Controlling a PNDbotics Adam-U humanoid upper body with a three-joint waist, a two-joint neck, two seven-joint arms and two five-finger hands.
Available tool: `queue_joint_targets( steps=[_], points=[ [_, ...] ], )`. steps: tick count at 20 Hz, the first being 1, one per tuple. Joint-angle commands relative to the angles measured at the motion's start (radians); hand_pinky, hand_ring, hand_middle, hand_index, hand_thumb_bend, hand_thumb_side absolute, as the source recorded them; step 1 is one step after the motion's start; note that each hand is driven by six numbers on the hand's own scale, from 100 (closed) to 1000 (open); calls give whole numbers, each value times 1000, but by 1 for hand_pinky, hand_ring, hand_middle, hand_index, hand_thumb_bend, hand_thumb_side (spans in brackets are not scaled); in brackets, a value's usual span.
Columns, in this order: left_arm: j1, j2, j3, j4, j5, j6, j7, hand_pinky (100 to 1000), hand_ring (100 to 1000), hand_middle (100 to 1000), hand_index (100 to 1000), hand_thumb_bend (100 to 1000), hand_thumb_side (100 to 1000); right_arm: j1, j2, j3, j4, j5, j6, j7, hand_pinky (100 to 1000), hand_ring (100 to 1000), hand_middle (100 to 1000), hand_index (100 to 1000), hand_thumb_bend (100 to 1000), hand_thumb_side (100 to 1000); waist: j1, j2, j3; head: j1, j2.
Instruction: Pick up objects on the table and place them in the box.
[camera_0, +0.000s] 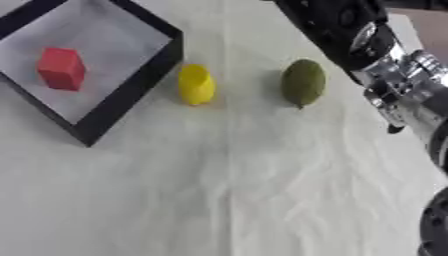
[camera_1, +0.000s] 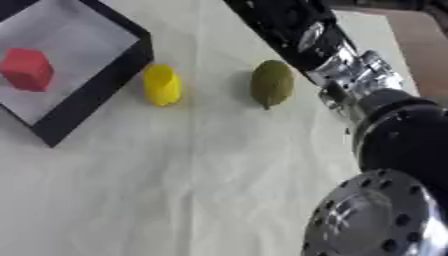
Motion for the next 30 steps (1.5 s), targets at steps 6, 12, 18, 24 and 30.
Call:
queue_joint_targets(
  steps=[6,12,18,24,30],
  points=[
    [48,59,26,5,-11,12,29,930,673,892,818,225,482,198,-160,-176,-64,-148,-27,-165,996,804,787,909,100,274,15,-46,-83,75,-2],
    [81,82,33,25,-20,19,29,934,667,894,818,217,499,432,-178,-230,-122,-39,-56,-218,980,803,780,900,100,123,25,-49,-141,163,-2],
    [86,79,25,39,-20,34,14,938,661,896,817,204,520,558,-140,-207,-176,132,-125,-91,962,804,777,897,100,100,28,-52,-170,197,-2],
    [100,83,25,49,-18,42,8,944,655,898,816,192,543,643,-109,-187,-177,284,-196,29,959,823,790,900,100,120,26,-51,-188,215,-2],
    [117,80,23,55,-13,47,3,947,652,900,815,186,558,680,-36,-164,-177,359,-223,86,967,828,796,905,100,131,33,-57,-220,228,-2]
  ],
)
